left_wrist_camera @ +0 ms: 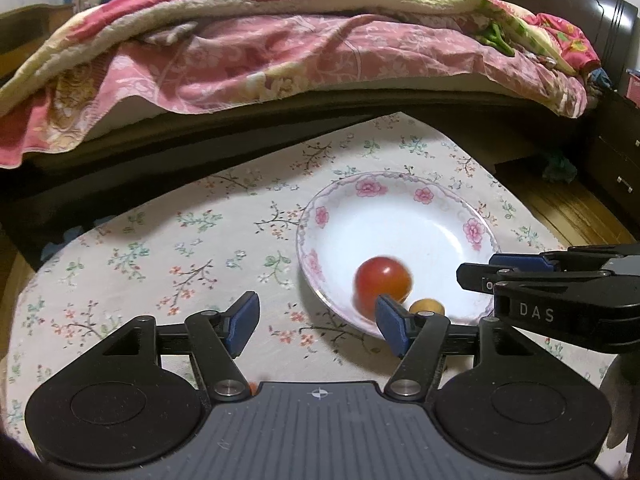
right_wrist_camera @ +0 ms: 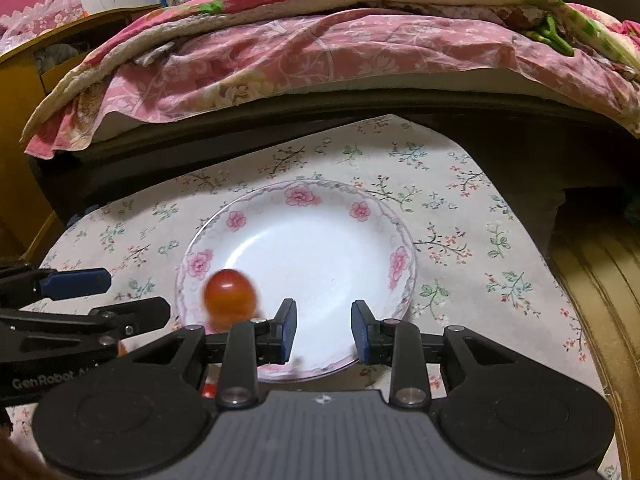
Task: Organize fruits
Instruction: 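Drop the red tomato into the white bowl while the right tool drops the tan fruit, then grasp an orange tangerine with the left tool while the right tool grasps a red cherry tomato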
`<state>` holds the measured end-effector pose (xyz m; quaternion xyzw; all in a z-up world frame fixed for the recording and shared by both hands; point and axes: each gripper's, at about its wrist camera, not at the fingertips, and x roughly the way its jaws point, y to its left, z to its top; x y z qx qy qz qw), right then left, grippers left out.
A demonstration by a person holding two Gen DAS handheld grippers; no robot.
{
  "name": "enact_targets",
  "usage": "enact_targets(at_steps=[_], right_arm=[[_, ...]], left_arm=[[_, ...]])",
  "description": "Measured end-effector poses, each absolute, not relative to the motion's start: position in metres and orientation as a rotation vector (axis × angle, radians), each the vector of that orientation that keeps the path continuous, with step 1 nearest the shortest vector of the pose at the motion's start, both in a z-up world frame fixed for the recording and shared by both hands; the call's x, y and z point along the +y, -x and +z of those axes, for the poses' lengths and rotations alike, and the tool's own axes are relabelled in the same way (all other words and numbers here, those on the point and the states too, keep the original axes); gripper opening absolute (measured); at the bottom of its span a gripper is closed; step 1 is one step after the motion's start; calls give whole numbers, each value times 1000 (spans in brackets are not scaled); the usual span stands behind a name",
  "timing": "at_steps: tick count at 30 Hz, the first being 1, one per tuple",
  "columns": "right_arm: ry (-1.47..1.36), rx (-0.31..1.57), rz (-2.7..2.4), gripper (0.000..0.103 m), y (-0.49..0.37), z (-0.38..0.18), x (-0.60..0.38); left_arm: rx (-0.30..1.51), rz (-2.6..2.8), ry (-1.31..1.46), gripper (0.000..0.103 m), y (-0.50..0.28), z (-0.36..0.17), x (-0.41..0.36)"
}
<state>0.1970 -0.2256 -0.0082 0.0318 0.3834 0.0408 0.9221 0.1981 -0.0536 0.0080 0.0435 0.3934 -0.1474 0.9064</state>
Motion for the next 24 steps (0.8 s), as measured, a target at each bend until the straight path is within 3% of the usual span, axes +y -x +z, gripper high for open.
enact_targets(at_steps=[24], right_arm=[[-61, 791, 155, 34, -177, 0, -200]], left_arm=[[796, -314, -125, 75, -173, 19, -45]])
